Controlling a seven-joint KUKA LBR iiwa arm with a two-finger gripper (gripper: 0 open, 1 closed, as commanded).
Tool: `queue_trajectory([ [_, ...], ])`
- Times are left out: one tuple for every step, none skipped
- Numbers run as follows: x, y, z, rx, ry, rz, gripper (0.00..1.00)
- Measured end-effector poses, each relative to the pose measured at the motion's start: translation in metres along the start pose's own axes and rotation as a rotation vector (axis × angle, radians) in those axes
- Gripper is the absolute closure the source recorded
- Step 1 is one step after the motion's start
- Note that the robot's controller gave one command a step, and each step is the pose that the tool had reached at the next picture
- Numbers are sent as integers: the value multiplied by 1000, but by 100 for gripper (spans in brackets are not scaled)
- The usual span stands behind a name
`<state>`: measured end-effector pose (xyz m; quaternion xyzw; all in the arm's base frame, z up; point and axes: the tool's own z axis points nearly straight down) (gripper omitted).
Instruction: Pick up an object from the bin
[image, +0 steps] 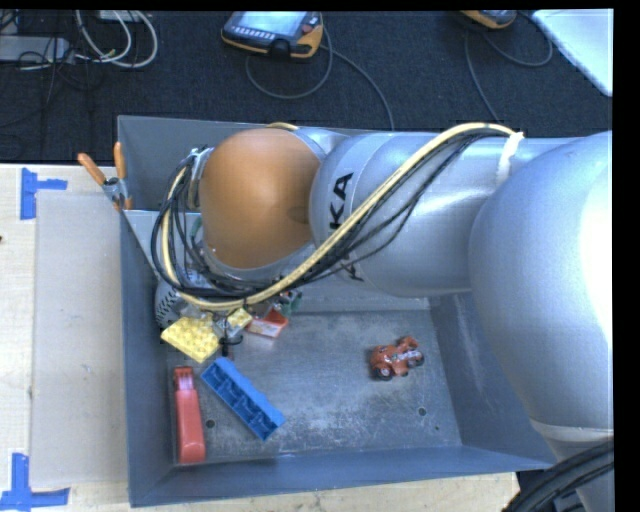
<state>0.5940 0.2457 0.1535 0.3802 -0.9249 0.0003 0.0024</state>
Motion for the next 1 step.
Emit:
queue_trajectory([
  [-1, 0, -14, 1, -3, 1, 100],
])
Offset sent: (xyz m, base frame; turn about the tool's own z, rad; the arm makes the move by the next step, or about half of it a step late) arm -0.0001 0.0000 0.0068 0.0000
